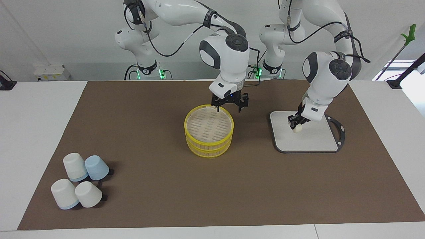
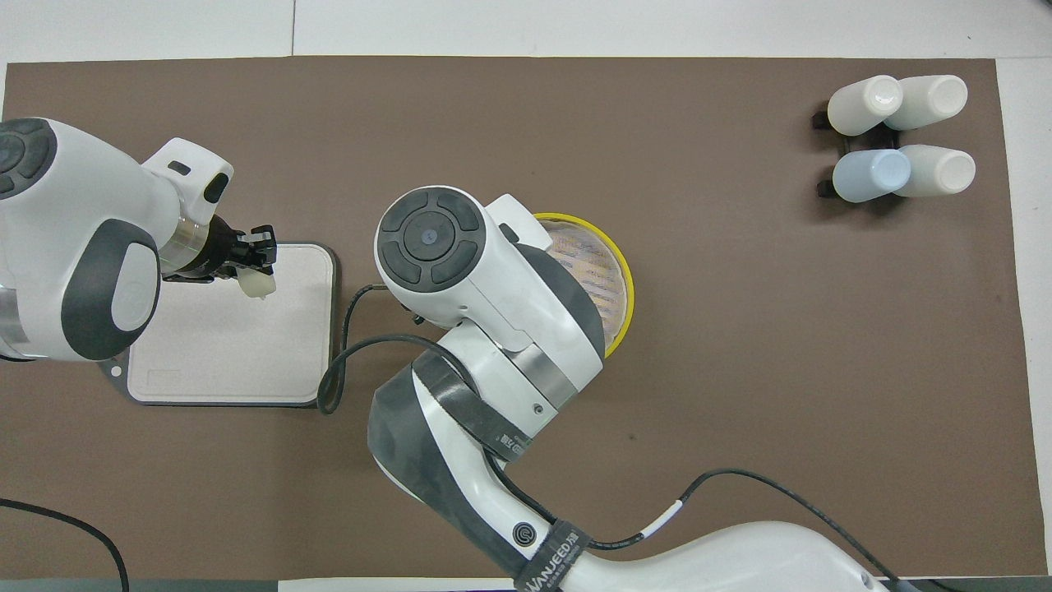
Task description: Place bun in steamer
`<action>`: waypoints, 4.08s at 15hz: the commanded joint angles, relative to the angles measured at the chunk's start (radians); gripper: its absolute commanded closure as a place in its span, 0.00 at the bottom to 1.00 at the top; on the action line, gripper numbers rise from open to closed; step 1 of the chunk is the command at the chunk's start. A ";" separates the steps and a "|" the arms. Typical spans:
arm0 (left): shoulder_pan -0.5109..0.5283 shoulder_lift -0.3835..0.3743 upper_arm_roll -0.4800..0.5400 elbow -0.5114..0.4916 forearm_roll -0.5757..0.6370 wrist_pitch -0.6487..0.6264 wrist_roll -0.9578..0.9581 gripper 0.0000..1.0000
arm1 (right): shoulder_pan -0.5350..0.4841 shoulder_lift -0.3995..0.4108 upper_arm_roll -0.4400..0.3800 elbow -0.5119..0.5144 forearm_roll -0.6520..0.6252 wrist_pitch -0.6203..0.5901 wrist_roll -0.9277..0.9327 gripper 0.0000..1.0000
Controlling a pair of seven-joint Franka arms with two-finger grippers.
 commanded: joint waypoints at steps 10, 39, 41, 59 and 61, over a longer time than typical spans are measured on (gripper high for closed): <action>-0.014 -0.009 0.010 0.008 -0.018 -0.029 -0.014 0.70 | 0.014 0.092 -0.007 0.049 -0.043 0.069 0.009 0.13; -0.118 0.010 0.002 0.135 -0.064 -0.079 -0.173 0.70 | -0.050 -0.018 -0.003 0.130 -0.049 -0.113 -0.135 1.00; -0.137 0.022 0.004 0.160 -0.064 -0.082 -0.187 0.70 | -0.111 -0.073 -0.005 0.118 -0.046 -0.141 -0.222 1.00; -0.545 0.370 0.008 0.410 -0.058 0.020 -0.586 0.70 | -0.612 -0.369 -0.007 -0.343 0.003 0.072 -0.827 1.00; -0.546 0.395 0.008 0.407 -0.053 0.034 -0.586 0.70 | -0.610 -0.374 -0.008 -0.352 0.003 0.072 -0.827 1.00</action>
